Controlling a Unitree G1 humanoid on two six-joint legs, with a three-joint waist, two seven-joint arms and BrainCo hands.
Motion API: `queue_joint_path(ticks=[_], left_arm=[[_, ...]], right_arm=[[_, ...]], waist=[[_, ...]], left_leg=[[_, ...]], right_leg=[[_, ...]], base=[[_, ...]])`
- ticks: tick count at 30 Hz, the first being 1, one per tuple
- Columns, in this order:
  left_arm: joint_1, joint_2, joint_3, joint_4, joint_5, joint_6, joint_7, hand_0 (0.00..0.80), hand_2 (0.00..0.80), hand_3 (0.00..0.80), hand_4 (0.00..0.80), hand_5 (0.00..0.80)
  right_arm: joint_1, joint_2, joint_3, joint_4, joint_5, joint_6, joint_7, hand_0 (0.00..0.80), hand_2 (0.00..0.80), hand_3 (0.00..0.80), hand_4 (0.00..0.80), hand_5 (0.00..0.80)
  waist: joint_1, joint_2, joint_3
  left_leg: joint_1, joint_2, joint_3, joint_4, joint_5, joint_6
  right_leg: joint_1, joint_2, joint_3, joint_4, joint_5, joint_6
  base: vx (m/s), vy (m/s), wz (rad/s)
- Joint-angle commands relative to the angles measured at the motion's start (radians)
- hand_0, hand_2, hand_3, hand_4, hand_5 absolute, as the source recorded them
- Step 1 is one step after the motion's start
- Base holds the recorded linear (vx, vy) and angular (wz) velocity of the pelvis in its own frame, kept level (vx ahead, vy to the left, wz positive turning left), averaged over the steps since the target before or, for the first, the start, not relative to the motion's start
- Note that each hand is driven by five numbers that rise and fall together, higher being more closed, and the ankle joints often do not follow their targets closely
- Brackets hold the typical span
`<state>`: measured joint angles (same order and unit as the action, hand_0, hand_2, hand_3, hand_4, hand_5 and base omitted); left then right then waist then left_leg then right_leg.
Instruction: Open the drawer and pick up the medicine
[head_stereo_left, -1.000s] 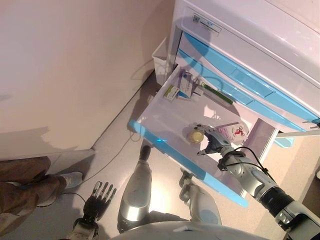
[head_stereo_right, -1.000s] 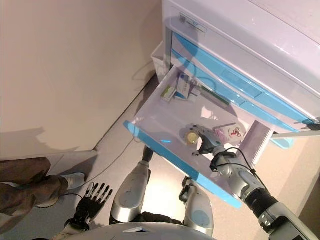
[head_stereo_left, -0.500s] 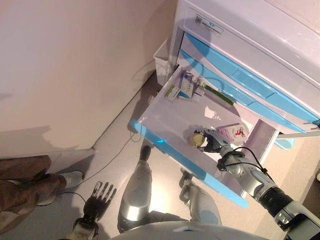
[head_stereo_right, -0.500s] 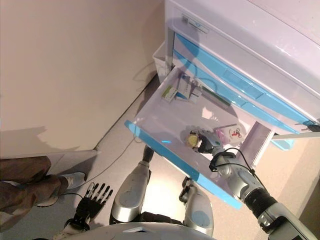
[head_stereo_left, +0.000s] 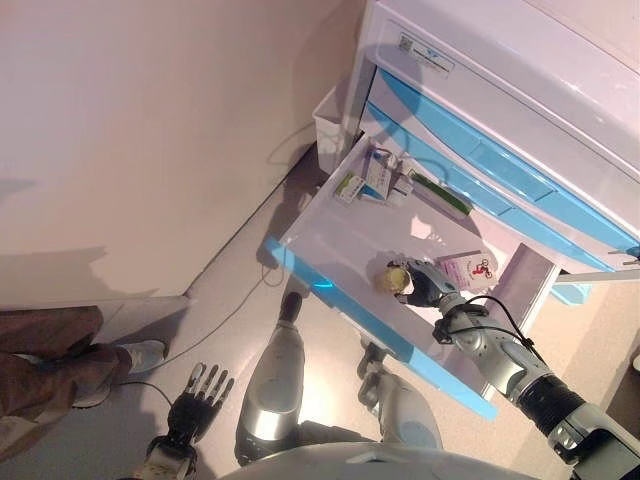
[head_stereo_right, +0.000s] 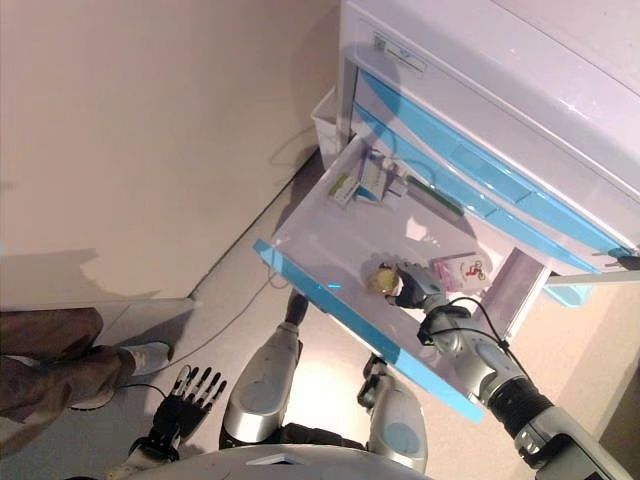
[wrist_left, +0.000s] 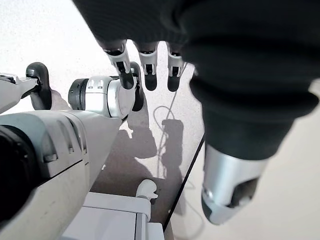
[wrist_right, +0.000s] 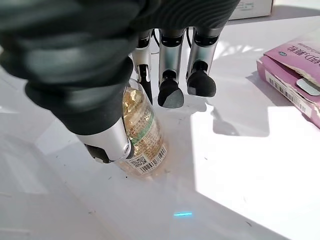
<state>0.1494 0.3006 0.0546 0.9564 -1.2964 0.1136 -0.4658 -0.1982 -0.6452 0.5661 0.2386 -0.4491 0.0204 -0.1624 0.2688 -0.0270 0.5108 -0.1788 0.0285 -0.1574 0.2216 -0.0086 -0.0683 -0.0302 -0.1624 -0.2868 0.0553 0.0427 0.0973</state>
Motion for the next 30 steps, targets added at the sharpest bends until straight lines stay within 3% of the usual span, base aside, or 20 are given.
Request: queue_joint_path(ticks=[1, 6, 15, 22, 30], left_arm=[[0.081, 0.034, -0.020, -0.020, 0.031, 0.013, -0.004, 0.000, 0.000, 0.000, 0.000, 0.000], [0.092, 0.031, -0.013, -0.019, 0.043, 0.010, -0.004, 0.000, 0.000, 0.000, 0.000, 0.000], [0.137, 0.011, 0.006, -0.030, 0.062, -0.001, 0.011, 0.000, 0.000, 0.000, 0.000, 0.000], [0.173, -0.011, 0.027, -0.039, 0.072, -0.001, 0.039, 0.000, 0.000, 0.000, 0.000, 0.000], [0.194, -0.026, 0.047, -0.034, 0.070, 0.005, 0.070, 0.000, 0.000, 0.000, 0.000, 0.000]], right_arm=[[0.012, 0.003, 0.042, -0.049, 0.021, -0.043, -0.026, 0.800, 0.800, 0.800, 0.800, 0.800], [0.023, -0.017, 0.024, -0.122, 0.026, -0.071, -0.019, 0.800, 0.800, 0.800, 0.800, 0.800], [0.078, -0.105, -0.085, -0.450, 0.073, -0.112, 0.079, 0.800, 0.800, 0.800, 0.800, 0.800], [0.140, -0.193, -0.222, -0.663, 0.227, -0.207, 0.220, 0.800, 0.800, 0.800, 0.800, 0.800], [0.100, -0.278, -0.388, -0.806, 0.520, -0.186, 0.371, 0.800, 0.800, 0.800, 0.800, 0.800]], waist=[[0.007, -0.019, -0.086], [0.002, -0.024, -0.103], [-0.024, -0.043, -0.160], [-0.053, -0.055, -0.224], [-0.080, -0.060, -0.283]], left_leg=[[-0.012, -0.009, 0.028, -0.002, -0.022, 0.025], [0.006, -0.006, 0.030, -0.014, -0.021, 0.023], [0.059, 0.012, 0.049, -0.050, -0.019, 0.021], [0.118, 0.026, 0.079, -0.091, -0.015, 0.019], [0.178, 0.037, 0.109, -0.125, -0.021, 0.017]], right_leg=[[-0.014, 0.001, 0.014, 0.108, -0.052, 0.055], [-0.004, 0.003, 0.017, 0.103, -0.051, 0.061], [0.022, 0.007, 0.040, 0.091, -0.050, 0.079], [0.049, 0.010, 0.067, 0.073, -0.051, 0.085], [0.080, 0.010, 0.088, 0.057, -0.056, 0.087]], base=[[0.000, 0.000, 0.00], [0.007, -0.002, 0.00], [0.050, -0.012, -0.06], [0.070, 0.007, -0.15], [0.064, 0.019, -0.16]])
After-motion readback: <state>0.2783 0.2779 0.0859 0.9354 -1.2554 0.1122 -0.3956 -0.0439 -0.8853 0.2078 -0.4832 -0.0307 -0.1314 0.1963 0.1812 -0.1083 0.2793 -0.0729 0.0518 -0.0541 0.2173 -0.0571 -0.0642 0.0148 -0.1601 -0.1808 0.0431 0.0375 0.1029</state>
